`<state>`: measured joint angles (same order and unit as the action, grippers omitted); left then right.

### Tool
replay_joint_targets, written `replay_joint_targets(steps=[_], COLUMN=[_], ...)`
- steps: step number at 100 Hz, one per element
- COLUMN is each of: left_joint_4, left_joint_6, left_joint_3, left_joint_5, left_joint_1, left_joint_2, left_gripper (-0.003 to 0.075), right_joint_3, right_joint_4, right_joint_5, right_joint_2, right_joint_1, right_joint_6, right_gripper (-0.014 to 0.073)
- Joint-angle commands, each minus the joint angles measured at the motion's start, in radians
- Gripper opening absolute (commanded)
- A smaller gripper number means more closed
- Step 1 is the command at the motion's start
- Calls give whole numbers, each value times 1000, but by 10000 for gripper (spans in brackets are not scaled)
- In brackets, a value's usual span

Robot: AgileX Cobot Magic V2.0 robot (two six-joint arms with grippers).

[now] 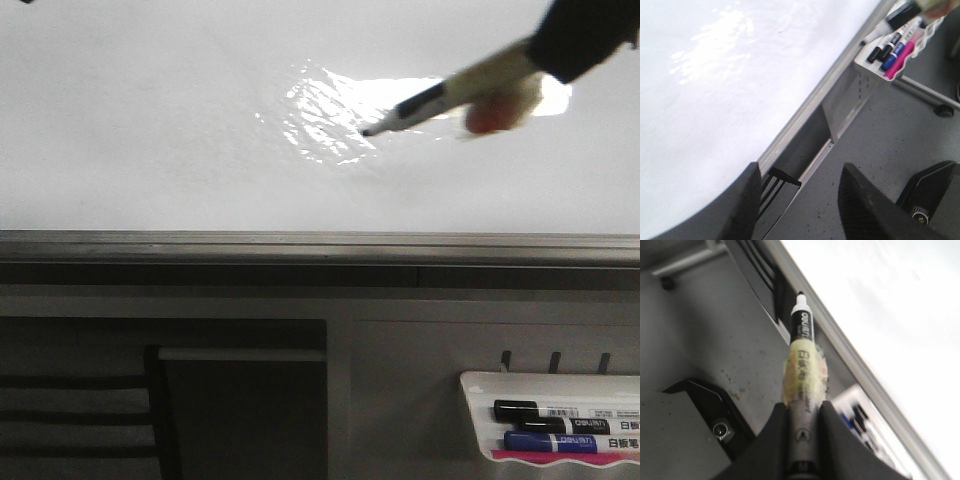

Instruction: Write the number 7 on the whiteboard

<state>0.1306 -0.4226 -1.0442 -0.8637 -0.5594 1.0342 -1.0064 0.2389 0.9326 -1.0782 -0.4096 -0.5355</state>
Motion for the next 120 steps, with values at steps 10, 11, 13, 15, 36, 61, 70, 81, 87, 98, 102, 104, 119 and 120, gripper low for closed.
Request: replay_joint_targets(steps=[10, 11, 13, 15, 36, 61, 70, 81, 87, 98, 102, 104, 119, 120], left_joint_4=[120, 131, 141, 155, 208, 226, 228, 228, 228, 228, 228, 228, 228, 228], left_joint_6=[44, 44, 44, 44, 44, 44, 44, 44, 44, 44, 44, 44, 44, 44], left_joint_3=[122, 127, 144, 159, 239, 242, 242, 242, 242, 242, 242, 242, 242, 242], left_joint_5=[130, 135, 146, 158, 226, 207, 207, 207, 207, 211, 215, 217, 225, 225], left_joint_1=[189, 197, 217, 236, 327, 329, 329, 329, 329, 329, 329, 329, 329, 329], left_joint_2=[-132, -137, -150, -162, -206, -204, -204, -204, -204, -204, -204, -204, -204, -204], left_gripper=[333, 333, 333, 333, 333, 333, 333, 333, 333, 333, 333, 333, 333, 333], right_joint_3=[66, 70, 79, 84, 84, -119, -131, -99, -118, -166, -179, -185, -211, -211], right_joint_4=[112, 118, 134, 144, 183, 171, 171, 146, 103, 103, 101, 102, 99, 99], right_joint_5=[-57, -60, -65, -72, -124, 33, 33, -114, -111, -106, -110, -115, -143, -148], right_joint_2=[48, 52, 56, 56, 59, -10, -30, -36, -62, -126, -149, -159, -221, -223], right_joint_1=[160, 163, 169, 171, 171, 171, 137, 51, 31, 22, 22, 22, 22, 22], right_joint_6=[37, 37, 37, 35, 33, 139, 159, 216, 255, 255, 255, 255, 255, 255], right_gripper=[-71, -71, -71, -71, -71, -71, -71, -71, -71, -71, -71, -71, -71, -71])
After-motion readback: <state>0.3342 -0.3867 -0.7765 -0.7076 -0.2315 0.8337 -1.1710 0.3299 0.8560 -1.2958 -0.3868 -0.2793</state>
